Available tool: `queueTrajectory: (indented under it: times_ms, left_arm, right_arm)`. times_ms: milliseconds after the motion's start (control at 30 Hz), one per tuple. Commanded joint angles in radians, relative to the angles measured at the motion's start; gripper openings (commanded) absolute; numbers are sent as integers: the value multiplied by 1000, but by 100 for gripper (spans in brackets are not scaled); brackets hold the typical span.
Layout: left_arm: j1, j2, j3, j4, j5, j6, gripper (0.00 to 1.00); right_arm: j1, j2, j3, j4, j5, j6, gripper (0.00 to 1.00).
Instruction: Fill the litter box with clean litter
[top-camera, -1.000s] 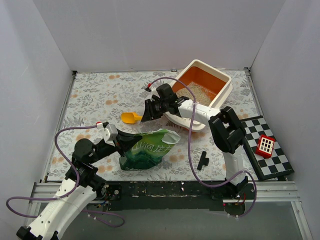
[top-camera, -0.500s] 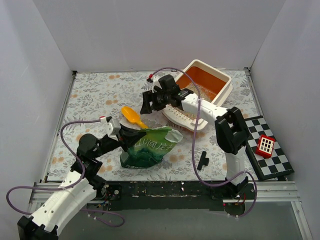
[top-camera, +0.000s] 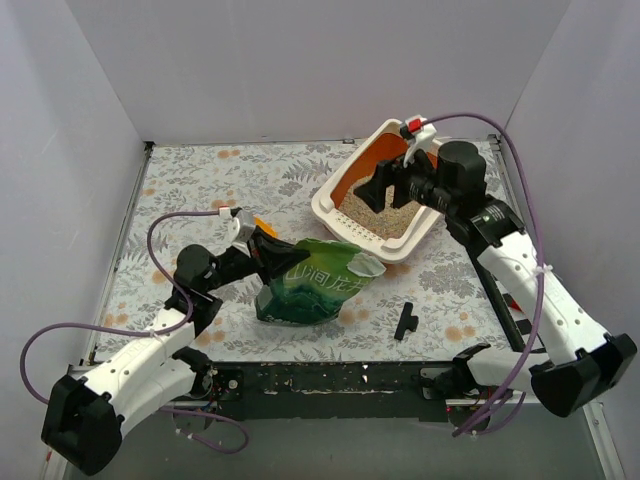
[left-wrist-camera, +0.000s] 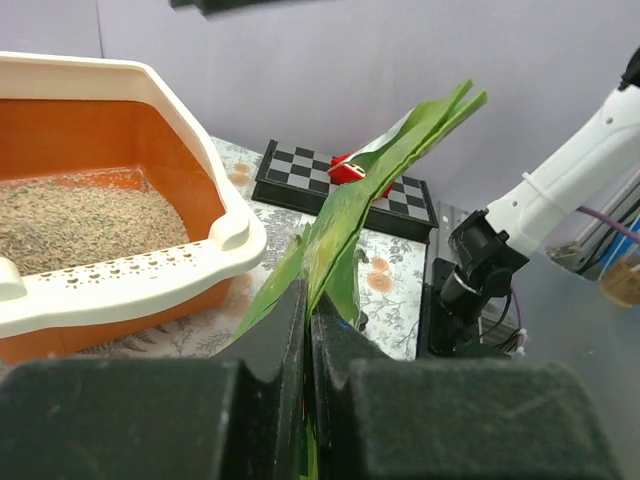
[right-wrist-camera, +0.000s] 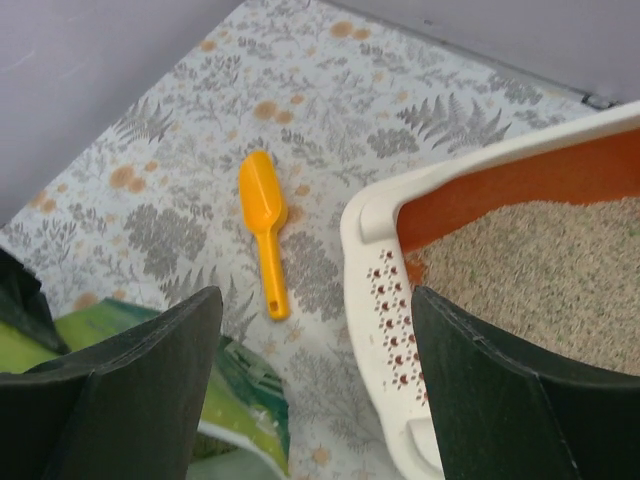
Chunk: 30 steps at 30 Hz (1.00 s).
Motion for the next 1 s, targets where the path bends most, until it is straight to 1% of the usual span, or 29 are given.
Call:
queueTrajectory:
  times_ms: [0,100,200,300,333,367,400,433,467,533,600,767,967]
  left_arm:
    - [-1,-18,75,206,-59,-110,0]
    - [-1,-61,11,145,-111,-104,0]
    - [-1,-127,-68,14,-173,-40,0]
    - [1,-196,-106,-132,-260,26,1]
    - [1,-213,-114,-168,-280,42,6]
    - [1,-225,-120,-198,-286,52,14]
    - [1,-236,-126,-223,-282,65,16]
    - [1,-245,-129,-251,-268,74,18]
    - [1,-252,-132,-263,-253,80,23]
    - [1,-264,-138,-265,-199,82,37]
    - [1,-261,-135,-269,-152,94,44]
    - [1,-216,-112,-257,-96,138,49]
    - [2,-141,-73,-223,-88,194,50]
  right_arm:
    - [10,-96,-147,-73,-50,-37,83]
    - [9,-219,-253,-66,-76,-22,83]
    - [9,-339,-356,-47,-115,-20,84]
    - [9,-440,-449,-23,-101,-36,85]
    - [9,-474,-480,-6,-89,-46,85]
    - [9,-505,-507,23,-81,-59,87]
    - [9,-538,-537,57,-77,-60,88]
    - [9,-560,-555,75,-75,-59,93]
    - [9,-574,-567,83,-93,-68,95]
    - [9,-569,-584,78,-153,-95,97]
    - [9,-557,-613,107,-207,-103,97]
    - [9,-571,-686,247,-331,-148,97]
    - [9,-529,-764,391,-498,-165,97]
